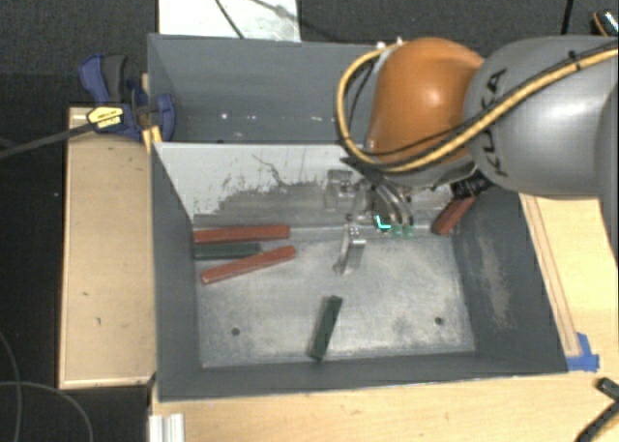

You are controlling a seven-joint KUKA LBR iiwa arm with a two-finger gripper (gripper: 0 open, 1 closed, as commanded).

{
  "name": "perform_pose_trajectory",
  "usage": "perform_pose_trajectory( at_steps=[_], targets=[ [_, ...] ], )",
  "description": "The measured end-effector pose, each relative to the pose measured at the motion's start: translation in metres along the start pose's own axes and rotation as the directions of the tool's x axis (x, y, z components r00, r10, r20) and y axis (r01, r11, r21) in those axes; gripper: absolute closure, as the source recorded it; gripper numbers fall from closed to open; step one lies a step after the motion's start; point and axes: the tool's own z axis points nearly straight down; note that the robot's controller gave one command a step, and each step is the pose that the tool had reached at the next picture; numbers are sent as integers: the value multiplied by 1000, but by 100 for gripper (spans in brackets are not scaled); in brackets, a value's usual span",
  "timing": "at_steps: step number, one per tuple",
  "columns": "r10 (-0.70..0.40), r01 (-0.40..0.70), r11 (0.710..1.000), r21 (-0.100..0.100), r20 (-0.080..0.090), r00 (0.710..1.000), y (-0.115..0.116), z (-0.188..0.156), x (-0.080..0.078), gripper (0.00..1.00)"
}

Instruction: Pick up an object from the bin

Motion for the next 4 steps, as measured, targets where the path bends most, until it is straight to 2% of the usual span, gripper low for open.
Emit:
perform_pose_trajectory(
  at_steps=[1, 2, 3, 4],
  targets=[
    [34, -34, 999, 0, -1, 999, 7, 82, 10, 0],
    [-101, 101, 995, 1, -1, 995, 1, 95, 82, 0],
    [-96, 96, 995, 0, 5, 995, 1, 94, 79, 100],
    [-93, 93, 996, 0, 5, 996, 1, 94, 79, 0]
  ],
)
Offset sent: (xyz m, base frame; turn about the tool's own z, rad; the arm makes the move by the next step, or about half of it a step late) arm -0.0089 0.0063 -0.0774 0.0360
